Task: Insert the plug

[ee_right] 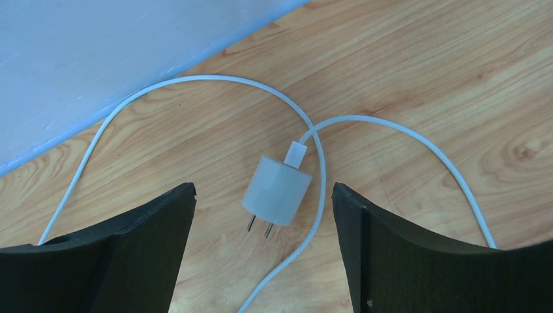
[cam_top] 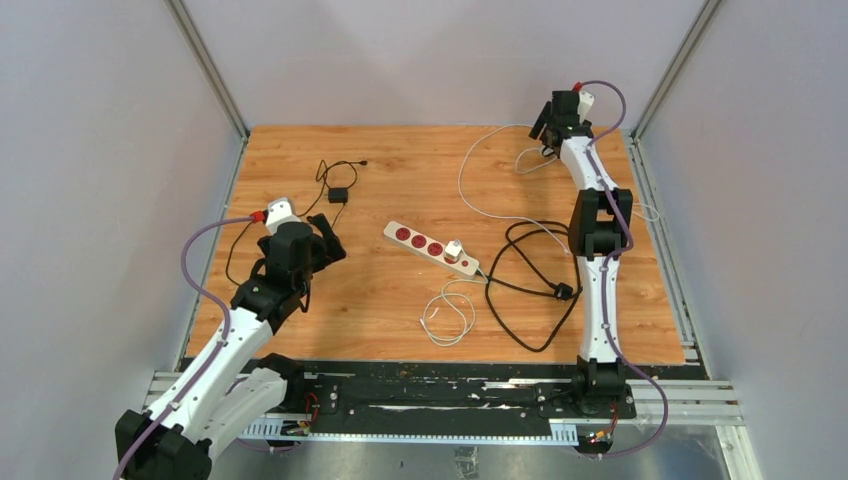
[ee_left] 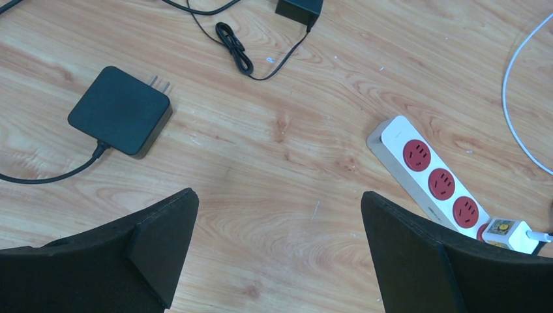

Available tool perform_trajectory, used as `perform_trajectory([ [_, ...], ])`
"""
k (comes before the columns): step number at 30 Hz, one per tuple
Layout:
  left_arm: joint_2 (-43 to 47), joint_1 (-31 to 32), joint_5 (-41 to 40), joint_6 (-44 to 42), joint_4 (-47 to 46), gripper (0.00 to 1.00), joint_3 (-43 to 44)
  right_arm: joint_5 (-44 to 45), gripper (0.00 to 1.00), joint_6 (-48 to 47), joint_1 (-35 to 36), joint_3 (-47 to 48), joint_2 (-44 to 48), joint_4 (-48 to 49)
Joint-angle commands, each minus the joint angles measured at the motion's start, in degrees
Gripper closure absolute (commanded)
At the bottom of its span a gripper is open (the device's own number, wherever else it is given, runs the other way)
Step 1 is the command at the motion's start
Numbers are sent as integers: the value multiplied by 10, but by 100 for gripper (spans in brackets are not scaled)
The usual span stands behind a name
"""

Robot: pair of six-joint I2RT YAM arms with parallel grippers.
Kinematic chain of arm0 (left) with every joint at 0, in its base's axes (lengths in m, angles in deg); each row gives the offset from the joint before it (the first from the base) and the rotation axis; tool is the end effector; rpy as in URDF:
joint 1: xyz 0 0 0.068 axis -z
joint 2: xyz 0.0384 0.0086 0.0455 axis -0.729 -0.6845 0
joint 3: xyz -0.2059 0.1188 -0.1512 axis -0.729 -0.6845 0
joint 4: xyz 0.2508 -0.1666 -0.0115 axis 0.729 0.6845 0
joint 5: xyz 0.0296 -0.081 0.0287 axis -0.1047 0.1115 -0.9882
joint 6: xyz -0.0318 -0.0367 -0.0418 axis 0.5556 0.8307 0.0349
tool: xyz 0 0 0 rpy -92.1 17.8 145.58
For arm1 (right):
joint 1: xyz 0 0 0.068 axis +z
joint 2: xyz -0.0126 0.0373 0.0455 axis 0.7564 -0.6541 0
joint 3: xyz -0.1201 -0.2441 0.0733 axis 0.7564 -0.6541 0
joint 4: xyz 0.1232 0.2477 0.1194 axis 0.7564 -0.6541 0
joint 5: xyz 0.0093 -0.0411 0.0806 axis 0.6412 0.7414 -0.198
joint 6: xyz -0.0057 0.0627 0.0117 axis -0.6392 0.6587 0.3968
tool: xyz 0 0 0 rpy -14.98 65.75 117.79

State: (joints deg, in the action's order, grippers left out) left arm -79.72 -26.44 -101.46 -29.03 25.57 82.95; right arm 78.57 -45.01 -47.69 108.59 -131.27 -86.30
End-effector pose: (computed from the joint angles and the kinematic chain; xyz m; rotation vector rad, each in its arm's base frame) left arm 0.2189 -0.0592 0.2538 -0.5038 2.0005 -0.1363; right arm 0.6476 0.0058 0.2078 0.5682 2.0094 0.0614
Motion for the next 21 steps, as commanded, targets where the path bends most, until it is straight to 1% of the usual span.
perform_trajectory([
  [1,9,-4,-5,2,-18,0,-6,25,20,30,-9,29,-41,33],
  [4,8,-4,-6,-1,-19,0,-7,26,25,36,-9,37,-57,38],
  [7,8,-4,-8,0,-19,0,-8,35,27,37,-9,28,-61,41],
  [13,7,-4,-8,-3,-20,0,-8,26,37,41,-9,17,-73,47],
  [15,7,-4,-8,-4,-19,0,-7,25,45,44,-9,10,-73,47],
  [18,10,-4,-6,-6,-18,0,-6,25,53,43,-9,8,-72,47],
  [19,10,-4,-5,-7,-18,0,-7,24,57,42,-9,8,-71,47],
  [21,12,-4,0,-10,-21,0,-6,18,68,41,-9,4,-61,52],
])
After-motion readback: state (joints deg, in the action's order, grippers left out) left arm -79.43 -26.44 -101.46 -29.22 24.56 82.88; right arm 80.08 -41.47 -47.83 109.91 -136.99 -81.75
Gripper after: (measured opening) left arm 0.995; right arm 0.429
